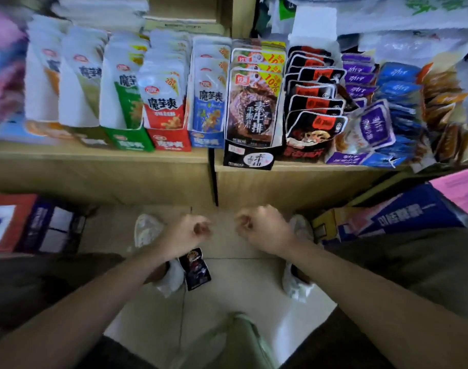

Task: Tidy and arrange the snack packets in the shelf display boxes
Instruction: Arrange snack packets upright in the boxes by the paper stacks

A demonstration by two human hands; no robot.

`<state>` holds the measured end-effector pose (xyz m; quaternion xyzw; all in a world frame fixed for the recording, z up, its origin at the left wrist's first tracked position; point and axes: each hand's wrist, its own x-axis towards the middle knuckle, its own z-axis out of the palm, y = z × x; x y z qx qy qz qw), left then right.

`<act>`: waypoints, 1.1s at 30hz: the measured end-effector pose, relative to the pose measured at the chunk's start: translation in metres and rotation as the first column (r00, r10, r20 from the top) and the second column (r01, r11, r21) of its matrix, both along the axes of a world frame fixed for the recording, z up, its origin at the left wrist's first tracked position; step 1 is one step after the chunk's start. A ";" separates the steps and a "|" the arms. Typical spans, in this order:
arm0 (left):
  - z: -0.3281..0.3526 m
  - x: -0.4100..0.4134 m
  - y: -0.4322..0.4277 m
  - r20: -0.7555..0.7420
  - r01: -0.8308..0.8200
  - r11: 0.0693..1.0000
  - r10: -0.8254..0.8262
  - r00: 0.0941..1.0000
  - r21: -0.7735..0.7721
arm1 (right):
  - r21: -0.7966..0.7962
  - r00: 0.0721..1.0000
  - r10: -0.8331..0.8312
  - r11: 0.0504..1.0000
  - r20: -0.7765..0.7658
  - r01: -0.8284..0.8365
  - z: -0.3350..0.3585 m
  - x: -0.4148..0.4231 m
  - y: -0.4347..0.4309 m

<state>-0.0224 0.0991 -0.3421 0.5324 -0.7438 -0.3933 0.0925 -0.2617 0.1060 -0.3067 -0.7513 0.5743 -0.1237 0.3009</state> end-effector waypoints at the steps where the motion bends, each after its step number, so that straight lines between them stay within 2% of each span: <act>1: -0.026 0.008 0.005 0.062 -0.016 0.997 0.011 0.998 0.074 | 0.130 0.998 0.054 0.990 -0.036 -0.049 -0.022 0.007 -0.001; 4: -0.091 0.022 0.020 0.201 -0.019 0.979 -0.022 0.979 0.201 | 0.438 0.990 0.132 0.894 -0.058 -0.093 -0.095 0.020 -0.002; 7: -0.146 0.029 0.024 0.252 -0.018 0.968 -0.046 0.967 0.249 | 0.619 0.993 0.093 0.785 -0.072 -0.029 -0.153 0.032 0.002; 11: -0.203 0.028 0.027 0.427 -0.028 0.980 -0.060 0.902 0.196 | 0.713 0.993 -0.013 0.695 -0.116 0.093 -0.210 0.047 0.014; 14: -0.233 0.025 0.027 0.564 -0.032 0.983 -0.077 0.822 0.181 | 0.763 0.991 -0.020 0.636 -0.131 0.114 -0.242 0.052 0.028; 16: -0.247 0.025 0.025 0.608 -0.026 0.986 -0.082 0.790 0.167 | 0.793 0.991 -0.029 0.596 -0.133 0.124 -0.253 0.050 0.035; 18: -0.246 0.021 0.017 0.625 -0.070 0.978 -0.071 0.777 0.197 | 0.789 0.989 -0.056 0.597 -0.138 0.144 -0.260 0.044 0.036; 20: -0.236 0.016 0.009 0.516 -0.188 0.950 0.033 0.856 0.250 | 0.747 0.987 -0.083 0.645 -0.141 0.161 -0.259 0.040 0.035; 23: -0.229 0.017 -0.006 0.293 -0.382 0.803 0.269 0.917 0.458 | 0.591 0.994 -0.059 0.801 -0.088 0.100 -0.240 0.040 0.025; 26: -0.190 0.012 -0.018 0.168 -0.472 0.688 0.463 0.870 0.552 | 0.370 0.996 0.085 0.926 -0.031 -0.068 -0.206 0.041 0.013; 29: -0.134 0.003 -0.022 0.101 -0.517 0.570 0.604 0.791 0.639 | 0.233 0.971 0.240 0.944 0.002 -0.234 -0.162 0.039 0.009; 31: -0.097 -0.002 -0.021 0.008 -0.477 0.533 0.661 0.750 0.699 | 0.176 0.968 0.251 0.952 0.011 -0.248 -0.132 0.037 0.010; 33: -0.061 -0.008 -0.019 -0.072 -0.435 0.520 0.697 0.713 0.735 | 0.140 0.979 0.190 0.970 0.072 -0.198 -0.104 0.035 0.013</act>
